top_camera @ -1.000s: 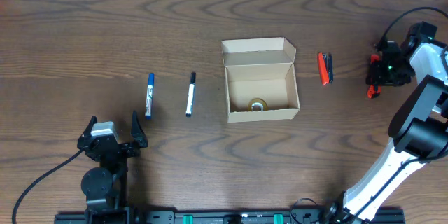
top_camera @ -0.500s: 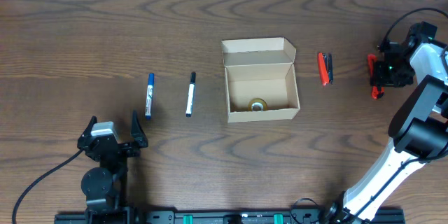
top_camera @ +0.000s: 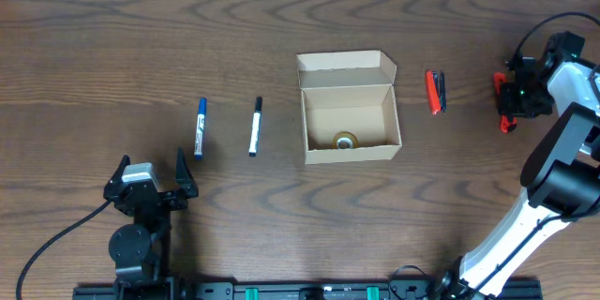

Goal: Pack container
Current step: 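Lower the right gripper and grasp the orange box cutter, then carry the orange cutter into the box and release it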

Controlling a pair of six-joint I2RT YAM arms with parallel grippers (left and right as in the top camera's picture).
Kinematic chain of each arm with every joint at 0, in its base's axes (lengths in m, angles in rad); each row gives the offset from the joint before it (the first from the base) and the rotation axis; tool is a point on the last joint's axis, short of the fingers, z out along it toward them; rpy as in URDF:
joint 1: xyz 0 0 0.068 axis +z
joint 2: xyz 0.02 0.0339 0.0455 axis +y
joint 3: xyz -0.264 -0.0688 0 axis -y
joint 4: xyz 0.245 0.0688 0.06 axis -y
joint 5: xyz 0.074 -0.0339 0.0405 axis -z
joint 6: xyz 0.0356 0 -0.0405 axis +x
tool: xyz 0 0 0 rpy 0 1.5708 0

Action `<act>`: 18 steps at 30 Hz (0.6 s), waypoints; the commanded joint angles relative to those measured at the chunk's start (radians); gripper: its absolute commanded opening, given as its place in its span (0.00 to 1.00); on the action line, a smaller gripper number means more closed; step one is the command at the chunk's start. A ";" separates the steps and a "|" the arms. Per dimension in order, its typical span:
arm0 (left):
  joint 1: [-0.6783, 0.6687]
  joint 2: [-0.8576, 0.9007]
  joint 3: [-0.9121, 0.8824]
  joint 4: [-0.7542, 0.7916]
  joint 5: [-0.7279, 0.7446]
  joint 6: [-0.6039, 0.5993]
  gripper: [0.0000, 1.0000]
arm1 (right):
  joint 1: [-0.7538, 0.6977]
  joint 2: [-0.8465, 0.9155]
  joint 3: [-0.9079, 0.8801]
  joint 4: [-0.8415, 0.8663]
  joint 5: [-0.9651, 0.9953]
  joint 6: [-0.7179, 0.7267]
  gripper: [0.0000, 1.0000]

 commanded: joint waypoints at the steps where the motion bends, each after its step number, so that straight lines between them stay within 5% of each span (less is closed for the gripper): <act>1: -0.003 -0.006 -0.018 -0.041 -0.019 0.000 0.95 | 0.000 0.032 -0.050 0.001 -0.001 0.008 0.01; 18: -0.003 -0.006 -0.018 -0.041 -0.019 0.000 0.95 | 0.026 0.032 0.029 -0.030 -0.109 0.028 0.01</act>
